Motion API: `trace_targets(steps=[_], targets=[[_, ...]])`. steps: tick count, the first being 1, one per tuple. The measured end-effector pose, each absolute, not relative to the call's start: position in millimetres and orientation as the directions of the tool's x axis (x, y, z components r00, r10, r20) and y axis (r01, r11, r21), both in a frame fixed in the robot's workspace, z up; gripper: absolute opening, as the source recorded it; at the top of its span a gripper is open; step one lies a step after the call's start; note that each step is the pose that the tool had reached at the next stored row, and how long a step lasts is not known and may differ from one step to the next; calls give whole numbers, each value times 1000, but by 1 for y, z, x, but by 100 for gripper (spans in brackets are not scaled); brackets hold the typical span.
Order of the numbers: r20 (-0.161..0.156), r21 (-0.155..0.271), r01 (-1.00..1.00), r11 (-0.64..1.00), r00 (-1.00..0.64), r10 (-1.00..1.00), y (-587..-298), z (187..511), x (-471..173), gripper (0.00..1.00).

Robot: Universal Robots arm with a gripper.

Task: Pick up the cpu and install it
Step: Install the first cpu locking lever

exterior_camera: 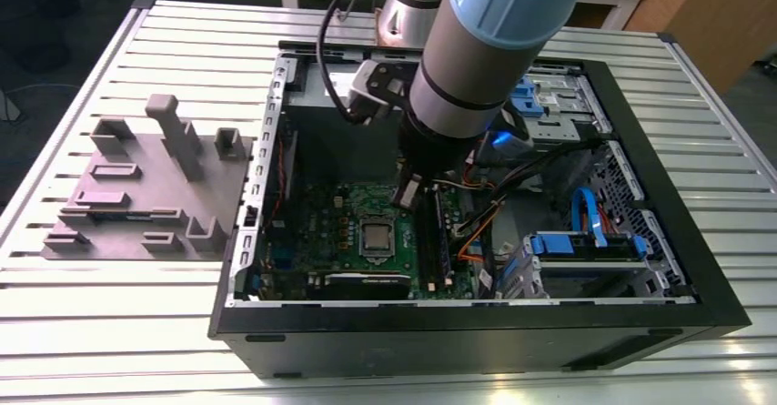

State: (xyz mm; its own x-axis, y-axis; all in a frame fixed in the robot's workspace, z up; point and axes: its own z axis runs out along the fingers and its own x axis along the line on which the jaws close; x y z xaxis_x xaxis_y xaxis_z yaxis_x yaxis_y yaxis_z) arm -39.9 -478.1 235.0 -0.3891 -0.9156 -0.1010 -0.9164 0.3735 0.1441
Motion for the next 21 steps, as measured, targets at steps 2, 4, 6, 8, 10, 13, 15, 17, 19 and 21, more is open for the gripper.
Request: trace_targets(steps=[2,4,6,8,10,13,15,17,19,21], targets=[[-101,144,-925,351,-367,-925,-478,235,-40,11],[-64,131,-935,329,-339,-939,-478,235,-40,11],[-50,126,-938,323,-331,-942,-478,235,-40,11],[-46,125,-942,312,-319,-947,-478,235,-40,11],[-44,124,-947,296,-303,-952,-478,235,-40,11],[-44,124,-957,262,-269,-962,-479,234,-40,11],[-44,124,-963,241,-248,-968,-479,233,-40,11],[-44,124,-968,218,-224,-974,-479,232,-40,11],[-44,124,-973,193,-199,-979,-479,231,-40,11],[-44,124,-977,171,-177,-983,-479,230,-40,11]])
